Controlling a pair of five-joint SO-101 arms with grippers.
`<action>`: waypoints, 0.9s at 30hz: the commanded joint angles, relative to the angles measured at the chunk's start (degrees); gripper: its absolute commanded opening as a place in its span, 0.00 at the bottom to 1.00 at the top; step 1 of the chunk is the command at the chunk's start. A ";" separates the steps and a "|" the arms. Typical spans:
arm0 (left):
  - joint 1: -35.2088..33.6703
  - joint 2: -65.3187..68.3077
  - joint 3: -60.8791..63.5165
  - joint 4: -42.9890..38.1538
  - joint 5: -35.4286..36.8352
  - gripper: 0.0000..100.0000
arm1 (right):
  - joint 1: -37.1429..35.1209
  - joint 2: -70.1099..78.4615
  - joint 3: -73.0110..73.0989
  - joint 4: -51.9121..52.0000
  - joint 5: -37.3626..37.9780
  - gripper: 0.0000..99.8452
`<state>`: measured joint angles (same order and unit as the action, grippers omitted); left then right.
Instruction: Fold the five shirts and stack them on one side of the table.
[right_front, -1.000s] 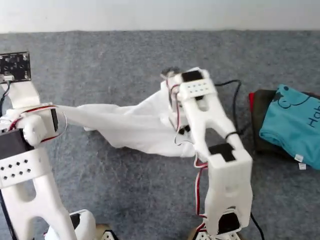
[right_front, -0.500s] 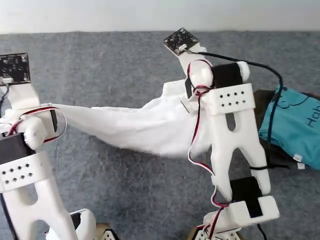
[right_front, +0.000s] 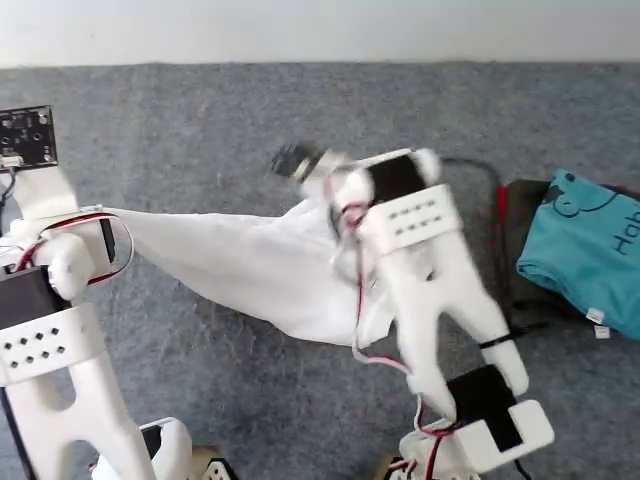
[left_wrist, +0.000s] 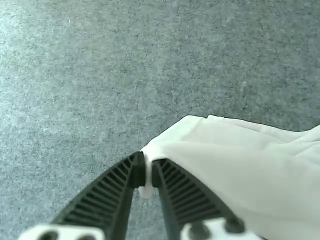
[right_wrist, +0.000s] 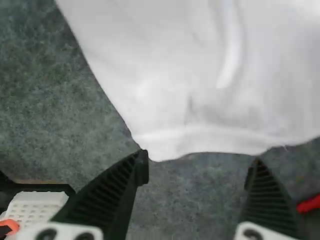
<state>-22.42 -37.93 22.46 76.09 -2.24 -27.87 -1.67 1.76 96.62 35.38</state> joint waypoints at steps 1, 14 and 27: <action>-0.18 -1.05 -0.40 -0.44 0.44 0.01 | -3.82 -2.07 12.84 -11.38 0.79 0.38; -0.18 -1.41 3.30 -0.62 0.44 0.01 | -7.69 19.38 16.53 -27.56 -2.64 0.00; -0.18 -1.49 2.95 -0.26 0.35 0.01 | -4.97 -2.33 1.93 -11.91 -6.42 0.01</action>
<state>-22.42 -38.11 26.24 76.09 -2.24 -32.35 5.10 6.42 83.69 29.49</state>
